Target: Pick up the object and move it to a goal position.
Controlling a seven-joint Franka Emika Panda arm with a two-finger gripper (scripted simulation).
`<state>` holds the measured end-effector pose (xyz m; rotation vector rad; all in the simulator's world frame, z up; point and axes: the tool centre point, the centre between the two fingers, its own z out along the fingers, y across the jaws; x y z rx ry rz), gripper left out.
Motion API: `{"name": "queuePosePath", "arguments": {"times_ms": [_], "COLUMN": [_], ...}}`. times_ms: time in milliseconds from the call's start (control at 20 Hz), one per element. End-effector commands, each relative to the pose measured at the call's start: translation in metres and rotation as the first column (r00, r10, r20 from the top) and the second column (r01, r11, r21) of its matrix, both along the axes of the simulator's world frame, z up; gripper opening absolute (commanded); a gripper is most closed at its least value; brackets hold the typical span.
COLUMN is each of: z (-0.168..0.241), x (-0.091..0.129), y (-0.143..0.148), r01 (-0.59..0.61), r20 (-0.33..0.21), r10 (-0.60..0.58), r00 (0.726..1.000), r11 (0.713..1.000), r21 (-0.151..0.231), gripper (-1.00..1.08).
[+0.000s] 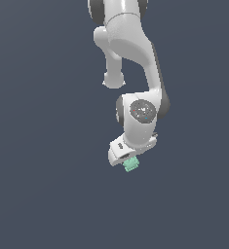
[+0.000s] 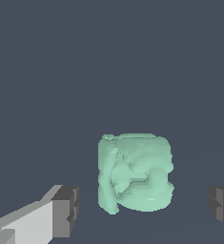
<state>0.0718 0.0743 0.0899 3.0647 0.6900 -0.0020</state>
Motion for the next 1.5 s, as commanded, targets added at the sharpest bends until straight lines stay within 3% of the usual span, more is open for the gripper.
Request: {"name": "queuePosePath", "arguments": {"times_ms": [0, 850, 900, 1450], "z": [0.000, -0.050, -0.050, -0.050], "x": [0.000, 0.001, 0.001, 0.001], "y": [0.000, 0.001, 0.001, 0.001], "r01": [0.000, -0.005, -0.005, -0.005], "r20": [0.000, 0.001, 0.001, 0.001], "r10": [0.000, 0.005, 0.005, 0.005], "r00": [1.000, 1.000, 1.000, 1.000], "r11": [1.000, 1.000, 1.000, 1.000], "r21": [0.000, 0.000, 0.000, 0.000], "gripper": [1.00, 1.00, -1.00, -1.00]}}
